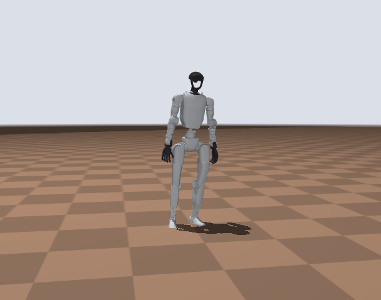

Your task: Upper body actions

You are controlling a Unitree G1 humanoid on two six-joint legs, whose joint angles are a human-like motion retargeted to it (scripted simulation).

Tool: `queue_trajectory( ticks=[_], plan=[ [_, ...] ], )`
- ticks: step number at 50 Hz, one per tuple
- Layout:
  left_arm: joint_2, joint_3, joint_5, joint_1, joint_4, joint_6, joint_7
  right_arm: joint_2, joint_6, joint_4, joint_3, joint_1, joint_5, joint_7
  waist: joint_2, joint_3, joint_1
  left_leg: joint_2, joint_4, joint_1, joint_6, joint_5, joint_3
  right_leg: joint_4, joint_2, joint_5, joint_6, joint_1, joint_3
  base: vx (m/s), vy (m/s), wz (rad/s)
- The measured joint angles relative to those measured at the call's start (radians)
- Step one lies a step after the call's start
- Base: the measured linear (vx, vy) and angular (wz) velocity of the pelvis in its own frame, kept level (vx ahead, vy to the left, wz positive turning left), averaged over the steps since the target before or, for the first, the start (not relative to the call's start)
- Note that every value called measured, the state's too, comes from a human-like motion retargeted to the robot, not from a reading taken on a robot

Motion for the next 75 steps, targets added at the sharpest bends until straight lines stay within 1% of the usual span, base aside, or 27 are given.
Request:
queue_trajectory(
  ticks=[2,5,9,16,27,40,54,64,75],
  plan=[
    [0.002,0.001,-0.002,0.001,0.002,0.003,-0.002,0.003,0.001,0.0,0.001,0.002,-0.001,0.002,-0.002,0.0,0.003,0.002,0.0,0.008,-0.007,-0.001,0.003,-0.012,0.006,-0.027,-0.008,0.009,0.012,0.01,-0.16,-0.05],
    [0.001,0.01,0.0,0.006,0.001,0.008,-0.004,0.011,0.003,0.001,0.006,0.002,-0.006,0.01,-0.006,-0.002,0.008,0.004,0.0,0.019,-0.017,-0.002,0.01,-0.047,0.02,-0.045,-0.042,0.029,-0.015,0.01,-0.16,-0.09],
    [-0.015,0.019,-0.017,0.005,0.002,0.011,-0.002,0.017,0.003,-0.014,0.002,-0.005,-0.019,0.022,0.005,0.002,0.012,0.02,0.004,0.027,-0.033,-0.002,0.024,-0.071,0.03,-0.039,-0.044,0.041,-0.005,-0.03,-0.15,-0.12],
    [-0.058,0.003,-0.025,0.014,0.003,0.003,-0.014,0.015,-0.006,-0.041,-0.011,-0.006,-0.008,0.034,0.041,-0.012,-0.025,0.046,0.002,0.03,-0.052,0.001,0.044,-0.075,0.061,-0.056,-0.065,0.036,0.013,-0.01,-0.1,-0.06],
    [-0.092,-0.057,0.025,0.018,-0.029,-0.011,-0.044,-0.011,0.013,-0.004,-0.068,0.016,0.053,0.029,0.082,-0.021,-0.054,0.064,0.001,0.045,-0.069,-0.001,0.064,-0.075,0.079,-0.069,-0.079,0.041,0.039,0.0,-0.02,-0.02],
    [-0.062,-0.06,0.025,0.014,-0.015,0.011,-0.075,-0.04,0.042,0.041,-0.114,0.038,0.073,0.015,0.105,-0.034,-0.078,0.058,-0.001,0.043,-0.069,-0.003,0.066,-0.071,0.074,-0.071,-0.078,0.035,0.043,0.0,0.0,0.0],
    [-0.053,-0.053,0.011,0.018,-0.001,0.016,-0.087,-0.013,0.028,0.007,-0.079,0.013,0.057,0.037,0.1,-0.025,-0.073,0.047,-0.007,0.049,-0.059,-0.005,0.075,-0.06,0.059,-0.055,-0.07,0.02,0.05,0.0,0.0,0.0],
    [-0.056,-0.058,0.017,0.018,0.005,0.019,-0.089,0.0,0.011,-0.013,-0.054,0.0,0.037,0.055,0.081,-0.011,-0.068,0.037,-0.005,0.06,-0.051,-0.006,0.067,-0.057,0.051,-0.05,-0.068,0.032,0.045,0.0,0.0,0.0],
    [-0.053,-0.048,0.015,0.021,0.01,0.024,-0.097,-0.012,0.016,0.01,-0.06,0.002,0.04,0.042,0.062,-0.011,-0.059,0.032,0.0,0.062,-0.046,-0.011,0.055,-0.058,0.042,-0.044,-0.068,0.04,0.023,0.0,0.0,0.0]
  ],
)
